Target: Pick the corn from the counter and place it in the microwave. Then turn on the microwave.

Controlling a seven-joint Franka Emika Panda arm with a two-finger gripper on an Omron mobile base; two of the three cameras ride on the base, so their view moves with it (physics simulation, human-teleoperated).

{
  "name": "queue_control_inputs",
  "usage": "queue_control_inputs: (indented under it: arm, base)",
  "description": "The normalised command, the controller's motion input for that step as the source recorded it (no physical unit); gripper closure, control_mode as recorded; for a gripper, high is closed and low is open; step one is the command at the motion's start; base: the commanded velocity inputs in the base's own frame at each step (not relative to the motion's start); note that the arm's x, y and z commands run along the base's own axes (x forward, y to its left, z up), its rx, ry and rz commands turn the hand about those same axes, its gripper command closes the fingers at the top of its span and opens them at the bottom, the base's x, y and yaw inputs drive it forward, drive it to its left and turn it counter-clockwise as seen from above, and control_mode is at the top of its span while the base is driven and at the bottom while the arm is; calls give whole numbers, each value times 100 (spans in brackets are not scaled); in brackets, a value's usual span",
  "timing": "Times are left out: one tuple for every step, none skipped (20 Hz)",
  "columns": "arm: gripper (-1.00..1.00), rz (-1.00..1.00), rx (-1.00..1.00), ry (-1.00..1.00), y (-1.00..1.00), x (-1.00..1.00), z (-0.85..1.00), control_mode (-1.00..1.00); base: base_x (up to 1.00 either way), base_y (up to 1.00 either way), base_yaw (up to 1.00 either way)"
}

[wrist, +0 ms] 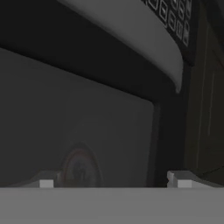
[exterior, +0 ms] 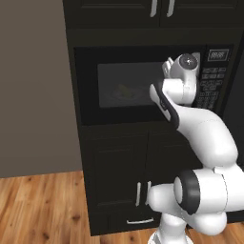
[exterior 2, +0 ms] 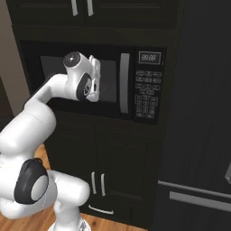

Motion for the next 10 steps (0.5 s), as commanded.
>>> queue_control_inputs:
  arm:
    - [-100, 5, 6, 0, 0, 34, -1, -100]
    - [-100, 5, 5, 0, 0, 33, 0, -100]
    - [-100, 5, 3, 0, 0, 33, 0, -100]
    - [-100, 5, 3, 0, 0, 31, 0, -100]
    - [-100, 5, 3, 0, 0, 27, 0, -100]
    - [-100, 5, 3, 0, 0, 29, -1, -100]
    - [-100, 4, 3, 0, 0, 28, -3, -100]
    - [-100, 5, 3, -1, 0, 17, 0, -100]
    - [-100, 4, 2, -5, 0, 8, 0, -100]
    - [-100, 3, 2, -3, 0, 0, 0, -100]
  base:
    - [0, 0, 0]
    - [0, 0, 0]
    - [0, 0, 0]
    - [0, 0, 0]
    - [0, 0, 0]
    - [0, 0, 0]
    - [0, 0, 0]
    - [0, 0, 0]
    - [0, 0, 0]
    - [0, 0, 0]
